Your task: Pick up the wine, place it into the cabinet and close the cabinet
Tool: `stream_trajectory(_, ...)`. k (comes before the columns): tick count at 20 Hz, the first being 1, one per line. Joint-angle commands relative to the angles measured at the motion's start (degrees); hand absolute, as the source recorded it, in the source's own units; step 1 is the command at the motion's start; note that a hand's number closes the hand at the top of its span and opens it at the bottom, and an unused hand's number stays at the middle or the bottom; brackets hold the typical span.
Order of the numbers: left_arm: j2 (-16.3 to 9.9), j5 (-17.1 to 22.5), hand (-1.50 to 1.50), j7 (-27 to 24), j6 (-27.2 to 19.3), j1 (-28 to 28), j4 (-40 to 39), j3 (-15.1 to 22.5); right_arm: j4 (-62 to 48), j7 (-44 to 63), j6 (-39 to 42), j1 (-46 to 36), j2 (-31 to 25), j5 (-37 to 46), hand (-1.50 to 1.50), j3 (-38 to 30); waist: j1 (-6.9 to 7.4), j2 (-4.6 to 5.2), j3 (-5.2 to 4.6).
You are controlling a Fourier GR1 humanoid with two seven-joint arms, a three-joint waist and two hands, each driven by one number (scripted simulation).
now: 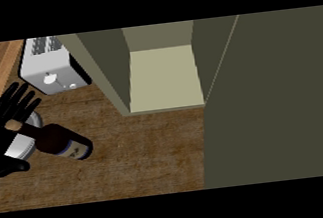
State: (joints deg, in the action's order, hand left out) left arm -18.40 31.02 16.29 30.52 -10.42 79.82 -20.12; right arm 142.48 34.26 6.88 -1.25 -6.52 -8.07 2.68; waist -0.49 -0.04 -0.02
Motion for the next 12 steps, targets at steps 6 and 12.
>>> stream_trajectory(6,0.24,-5.29,-1.5,-9.06,6.28,-0.53,-10.85,1.18,8.6,5.0,-1.27,0.44,1.03,-4.18,-1.5,1.3,-0.14,0.02,-0.02)
stream_trajectory(12,1.73,-9.89,-1.5,-14.93,6.2,-2.12,-16.36,2.5,8.98,8.34,-2.8,-2.58,0.81,-2.4,-1.5,1.68,-0.01,0.02,-0.04)
